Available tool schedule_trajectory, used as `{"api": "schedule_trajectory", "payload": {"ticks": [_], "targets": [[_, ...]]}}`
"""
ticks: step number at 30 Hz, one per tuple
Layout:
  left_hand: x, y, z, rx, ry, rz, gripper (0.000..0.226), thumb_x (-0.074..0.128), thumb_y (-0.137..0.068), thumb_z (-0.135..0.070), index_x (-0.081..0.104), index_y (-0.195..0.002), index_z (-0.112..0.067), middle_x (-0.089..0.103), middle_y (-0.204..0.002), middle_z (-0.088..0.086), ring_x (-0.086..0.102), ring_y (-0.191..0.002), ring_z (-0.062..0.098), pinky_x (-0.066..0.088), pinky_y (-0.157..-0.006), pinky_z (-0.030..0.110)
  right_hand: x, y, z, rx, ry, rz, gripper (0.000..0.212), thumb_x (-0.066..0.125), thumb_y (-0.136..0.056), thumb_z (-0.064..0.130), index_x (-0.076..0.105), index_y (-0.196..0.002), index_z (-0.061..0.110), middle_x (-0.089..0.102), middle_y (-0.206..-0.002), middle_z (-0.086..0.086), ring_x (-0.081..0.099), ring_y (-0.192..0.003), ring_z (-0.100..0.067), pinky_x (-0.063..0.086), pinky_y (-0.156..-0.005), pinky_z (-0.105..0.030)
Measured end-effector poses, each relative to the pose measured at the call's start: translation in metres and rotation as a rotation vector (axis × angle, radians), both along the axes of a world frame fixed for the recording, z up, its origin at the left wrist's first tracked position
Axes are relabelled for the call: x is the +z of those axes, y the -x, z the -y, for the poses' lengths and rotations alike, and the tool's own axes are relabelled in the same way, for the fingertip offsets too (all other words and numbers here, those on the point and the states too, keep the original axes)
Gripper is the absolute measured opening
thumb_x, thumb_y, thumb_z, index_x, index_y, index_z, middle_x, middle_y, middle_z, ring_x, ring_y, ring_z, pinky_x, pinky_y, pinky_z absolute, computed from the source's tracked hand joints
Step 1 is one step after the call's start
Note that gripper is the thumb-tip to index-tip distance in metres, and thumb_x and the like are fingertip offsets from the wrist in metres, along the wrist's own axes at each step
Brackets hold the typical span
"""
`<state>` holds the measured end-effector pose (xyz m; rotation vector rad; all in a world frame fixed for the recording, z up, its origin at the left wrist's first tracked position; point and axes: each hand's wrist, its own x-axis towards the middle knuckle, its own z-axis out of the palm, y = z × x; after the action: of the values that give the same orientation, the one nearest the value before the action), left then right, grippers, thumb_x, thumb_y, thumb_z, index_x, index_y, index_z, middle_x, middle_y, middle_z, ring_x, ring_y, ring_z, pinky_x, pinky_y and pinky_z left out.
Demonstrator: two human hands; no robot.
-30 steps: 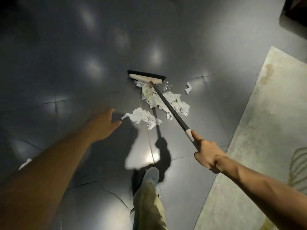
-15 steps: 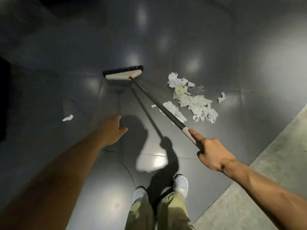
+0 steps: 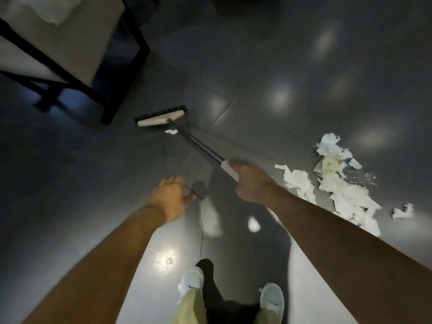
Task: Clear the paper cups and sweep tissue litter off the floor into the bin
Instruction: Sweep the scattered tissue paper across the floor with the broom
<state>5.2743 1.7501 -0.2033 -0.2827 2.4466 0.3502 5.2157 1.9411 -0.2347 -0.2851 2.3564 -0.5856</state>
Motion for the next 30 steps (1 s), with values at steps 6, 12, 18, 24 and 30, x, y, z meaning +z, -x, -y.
{"api": "schedule_trajectory", "payload": {"ticks": [6, 12, 18, 24, 30], "targets": [[0.004, -0.051, 0.004, 0.174, 0.031, -0.007, 0.062, 0.042, -0.098, -0.040, 0.018, -0.150, -0.017, 0.023, -0.155, 0.007, 0.027, -0.140, 0.026, 0.025, -0.112, 0.032, -0.017, 0.037, 0.008, 0.136, -0.113, -0.017, 0.061, 0.040, -0.096, 0.006, 0.021, -0.152, 0.020, 0.028, -0.155, -0.011, 0.031, -0.139, -0.030, 0.025, -0.112, -0.033], [0.009, -0.097, -0.012, 0.323, 0.074, -0.028, 0.059, 0.043, -0.097, -0.040, 0.023, -0.148, -0.017, 0.026, -0.154, 0.005, 0.027, -0.141, 0.026, 0.025, -0.113, 0.034, -0.030, 0.031, -0.085, 0.217, -0.320, -0.065, 0.069, 0.042, -0.093, 0.007, 0.016, -0.152, 0.032, 0.038, -0.149, -0.016, 0.044, -0.131, -0.033, 0.036, -0.107, -0.033], [0.028, -0.113, -0.079, 0.372, 0.095, -0.067, 0.060, 0.047, -0.096, -0.038, 0.028, -0.145, -0.009, 0.035, -0.148, 0.015, 0.031, -0.136, 0.032, 0.026, -0.112, 0.039, 0.009, 0.011, -0.231, 0.353, -0.620, -0.088, 0.074, 0.040, -0.093, 0.009, 0.004, -0.152, 0.036, 0.053, -0.132, -0.017, 0.057, -0.113, -0.031, 0.045, -0.090, -0.031], [0.038, -0.138, -0.186, 0.345, 0.044, -0.099, 0.062, 0.050, -0.095, -0.037, 0.029, -0.144, -0.005, 0.036, -0.147, 0.017, 0.031, -0.135, 0.033, 0.028, -0.111, 0.038, 0.037, -0.019, -0.362, 0.350, -0.691, -0.070, 0.071, 0.042, -0.096, 0.018, 0.003, -0.151, 0.041, 0.055, -0.128, -0.017, 0.060, -0.105, -0.031, 0.044, -0.079, -0.028], [0.042, -0.146, -0.272, 0.379, 0.038, -0.081, 0.061, 0.047, -0.096, -0.038, 0.028, -0.145, -0.007, 0.034, -0.149, 0.014, 0.030, -0.136, 0.030, 0.027, -0.112, 0.037, 0.057, -0.012, -0.447, 0.370, -0.704, -0.072, 0.075, 0.046, -0.093, 0.014, 0.005, -0.151, 0.039, 0.054, -0.129, -0.019, 0.059, -0.109, -0.033, 0.044, -0.082, -0.028]]}}
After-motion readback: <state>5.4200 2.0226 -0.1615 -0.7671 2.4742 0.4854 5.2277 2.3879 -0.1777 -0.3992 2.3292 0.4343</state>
